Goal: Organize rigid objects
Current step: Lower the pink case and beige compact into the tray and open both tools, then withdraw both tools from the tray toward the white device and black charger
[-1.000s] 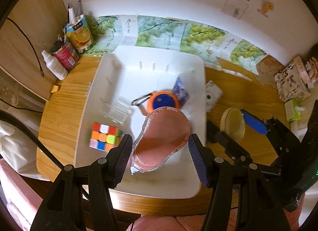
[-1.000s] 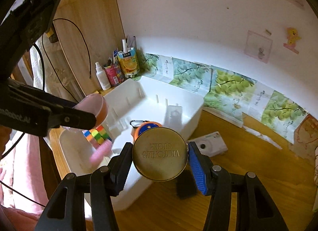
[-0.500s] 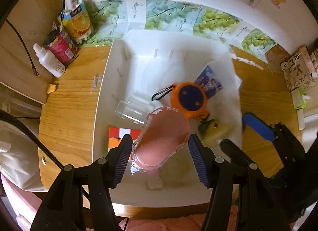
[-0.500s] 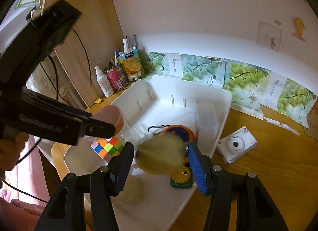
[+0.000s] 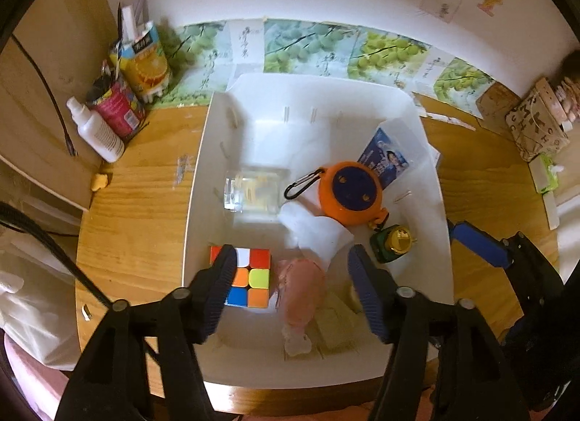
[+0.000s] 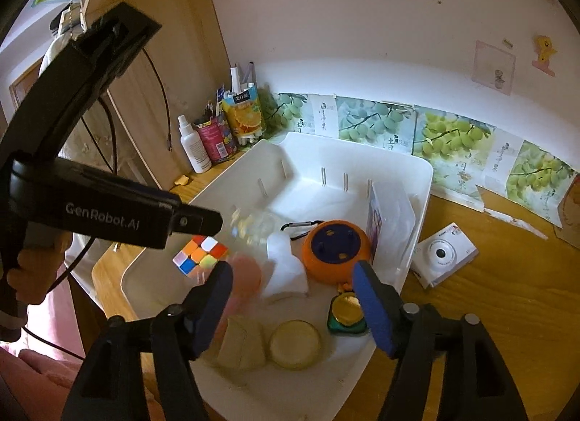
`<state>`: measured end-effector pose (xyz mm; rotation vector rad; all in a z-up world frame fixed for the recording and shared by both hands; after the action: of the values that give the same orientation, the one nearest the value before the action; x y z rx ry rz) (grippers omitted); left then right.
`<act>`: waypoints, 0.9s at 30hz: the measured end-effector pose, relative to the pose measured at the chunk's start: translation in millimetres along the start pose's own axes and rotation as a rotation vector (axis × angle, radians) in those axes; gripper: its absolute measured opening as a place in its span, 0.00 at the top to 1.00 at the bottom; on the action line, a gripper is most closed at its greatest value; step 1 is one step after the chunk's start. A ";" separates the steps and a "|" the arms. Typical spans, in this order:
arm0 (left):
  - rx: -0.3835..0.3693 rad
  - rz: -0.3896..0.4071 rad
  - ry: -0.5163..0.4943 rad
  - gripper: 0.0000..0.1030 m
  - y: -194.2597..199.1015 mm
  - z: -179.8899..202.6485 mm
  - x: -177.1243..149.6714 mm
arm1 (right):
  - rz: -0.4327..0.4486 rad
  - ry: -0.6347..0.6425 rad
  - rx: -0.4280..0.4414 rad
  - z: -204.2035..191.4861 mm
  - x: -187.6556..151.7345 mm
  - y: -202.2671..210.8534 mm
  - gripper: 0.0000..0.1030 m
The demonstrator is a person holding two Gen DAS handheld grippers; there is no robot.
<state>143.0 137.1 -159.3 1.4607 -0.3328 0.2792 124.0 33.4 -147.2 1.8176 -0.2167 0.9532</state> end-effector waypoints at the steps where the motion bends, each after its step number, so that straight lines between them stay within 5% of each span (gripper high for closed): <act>1: -0.004 0.007 -0.003 0.30 1.6 2.2 -0.7 | -0.001 0.003 -0.005 -0.5 -1.9 2.4 0.29; 8: -0.067 0.107 0.014 0.23 23.8 18.6 -3.0 | 0.001 0.036 -0.038 -1.2 -15.8 19.2 0.22; 20: -0.139 0.299 0.209 0.21 65.6 21.9 -15.1 | -0.035 0.081 -0.084 11.8 -44.3 38.6 0.22; 27: -0.127 0.327 0.193 0.21 75.8 28.1 -37.2 | 0.044 -0.081 0.003 43.1 -39.3 50.8 0.20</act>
<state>78.2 116.8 -101.8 1.2395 -0.4243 0.6472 91.9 -37.0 -145.5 1.8630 -0.3071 0.9112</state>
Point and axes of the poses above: each gripper's, at about its wrist camera, not at the fingertips, and y roughly against the way its jaws point, z to its right, x to its top, the point moved 7 cm from there along -y, roughly the way its jaws point, and after that the axes turned 1 degree about y, right-handed, at the moved point
